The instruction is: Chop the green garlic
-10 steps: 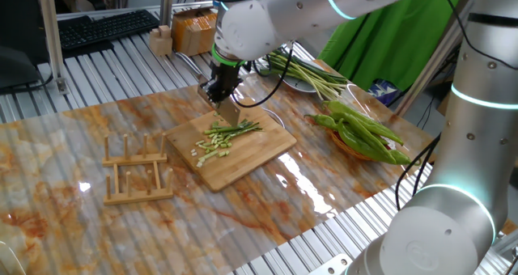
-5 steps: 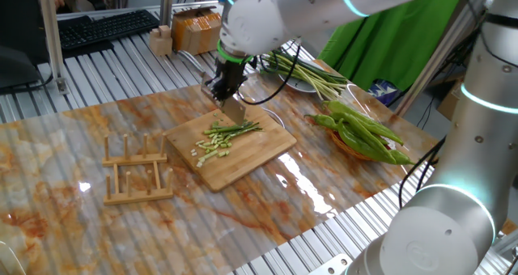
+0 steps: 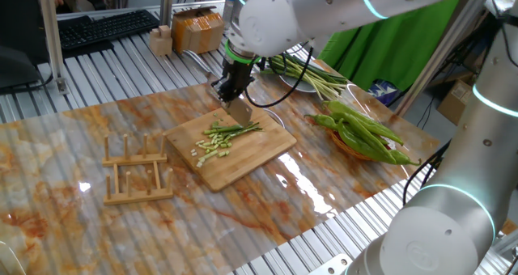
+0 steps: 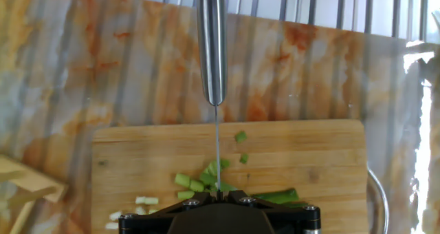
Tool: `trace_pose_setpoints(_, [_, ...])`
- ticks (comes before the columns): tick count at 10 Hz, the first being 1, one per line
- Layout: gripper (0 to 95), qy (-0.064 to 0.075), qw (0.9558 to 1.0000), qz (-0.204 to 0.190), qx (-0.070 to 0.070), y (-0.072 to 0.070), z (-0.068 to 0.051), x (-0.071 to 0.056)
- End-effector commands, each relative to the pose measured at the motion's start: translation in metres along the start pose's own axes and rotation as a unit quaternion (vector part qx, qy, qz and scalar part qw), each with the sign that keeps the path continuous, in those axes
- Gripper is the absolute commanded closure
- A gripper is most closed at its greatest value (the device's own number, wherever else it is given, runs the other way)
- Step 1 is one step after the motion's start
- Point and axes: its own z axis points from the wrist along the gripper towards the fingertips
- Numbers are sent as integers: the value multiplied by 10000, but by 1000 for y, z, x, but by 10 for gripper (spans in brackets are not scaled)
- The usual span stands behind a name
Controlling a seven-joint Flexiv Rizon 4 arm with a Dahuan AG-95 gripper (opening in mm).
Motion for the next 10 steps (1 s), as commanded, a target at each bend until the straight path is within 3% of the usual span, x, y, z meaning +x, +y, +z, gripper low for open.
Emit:
trace_pose_setpoints(1, [950,-16,10000,-18,-38,-3,-1,2])
trace_pose_setpoints(4, [950,-50,9999,3,-93,-8,7,9])
trace_pose_setpoints(10, [950,-40,9999,12,-118,-4,13,19])
